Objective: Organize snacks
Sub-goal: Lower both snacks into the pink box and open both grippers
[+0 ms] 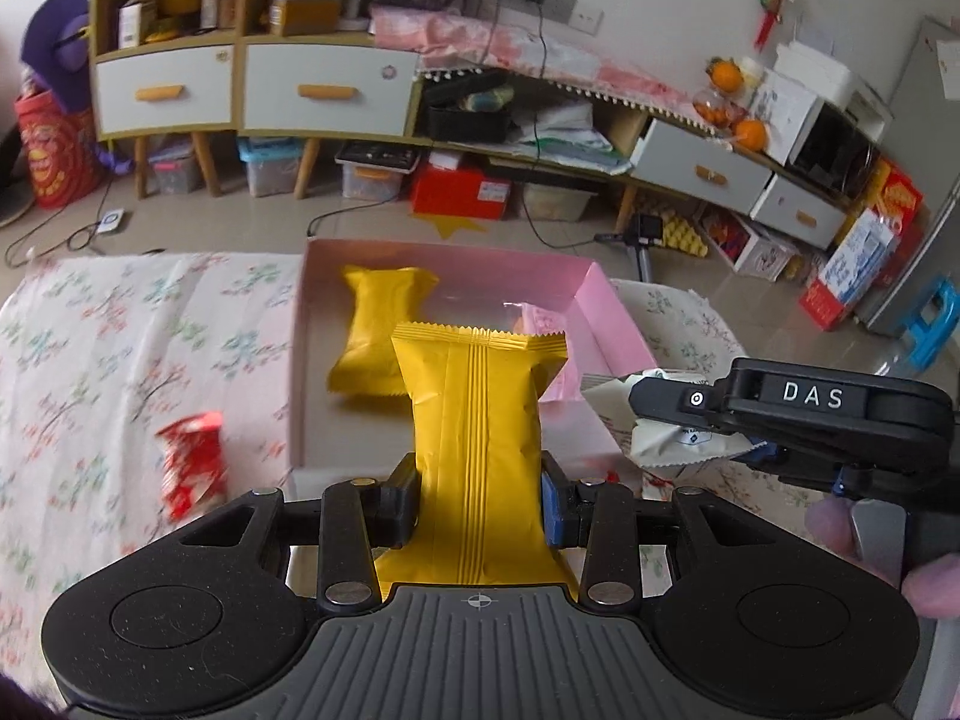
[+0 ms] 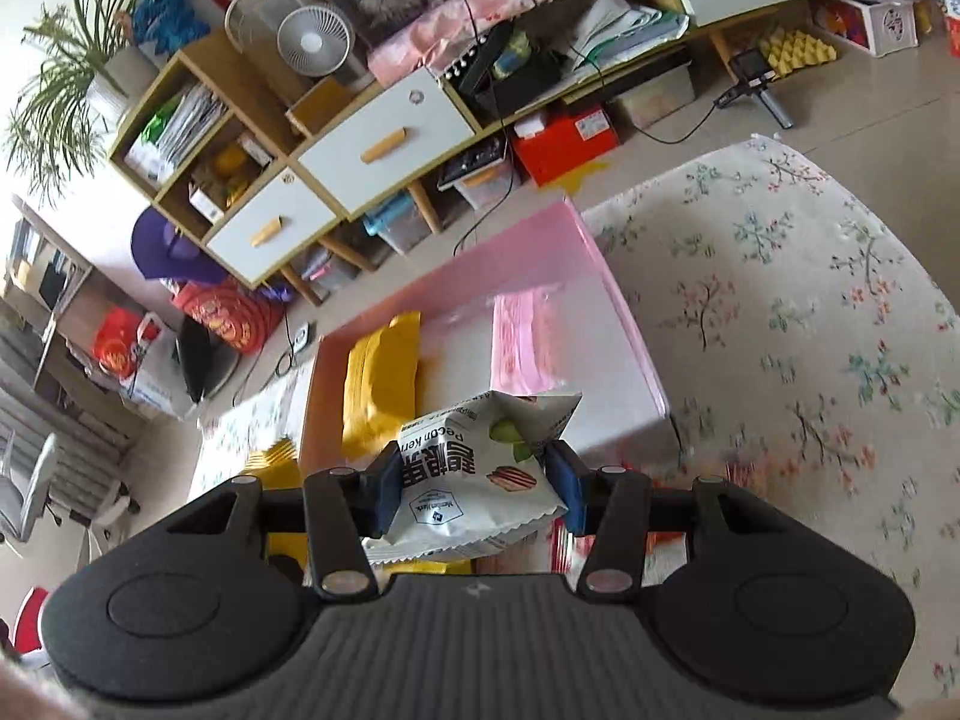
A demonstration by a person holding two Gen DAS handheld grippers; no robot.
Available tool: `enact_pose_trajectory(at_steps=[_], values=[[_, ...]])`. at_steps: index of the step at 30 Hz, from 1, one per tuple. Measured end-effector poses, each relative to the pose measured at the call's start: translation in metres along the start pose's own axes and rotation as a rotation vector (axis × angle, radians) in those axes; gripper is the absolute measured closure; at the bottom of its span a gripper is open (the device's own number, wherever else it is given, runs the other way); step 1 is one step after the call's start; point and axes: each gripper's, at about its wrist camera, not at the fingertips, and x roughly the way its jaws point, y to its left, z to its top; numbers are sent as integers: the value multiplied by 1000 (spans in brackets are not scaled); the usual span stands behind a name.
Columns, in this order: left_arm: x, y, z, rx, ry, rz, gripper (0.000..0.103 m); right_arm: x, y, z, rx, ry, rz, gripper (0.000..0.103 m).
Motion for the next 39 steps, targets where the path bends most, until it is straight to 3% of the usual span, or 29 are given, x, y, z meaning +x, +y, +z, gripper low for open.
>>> enact_pose_trajectory(at_steps=[6,17,39], values=[[48,-7,20,42,30,53,67,15,-4,3,-25,-29,-23,56],[97,-12,37,80,48,39,67,30,-17,4,-51,-62,-34,56],[119,-18,42,114,61,49,67,31,-24,6,5,-76,-16,56]])
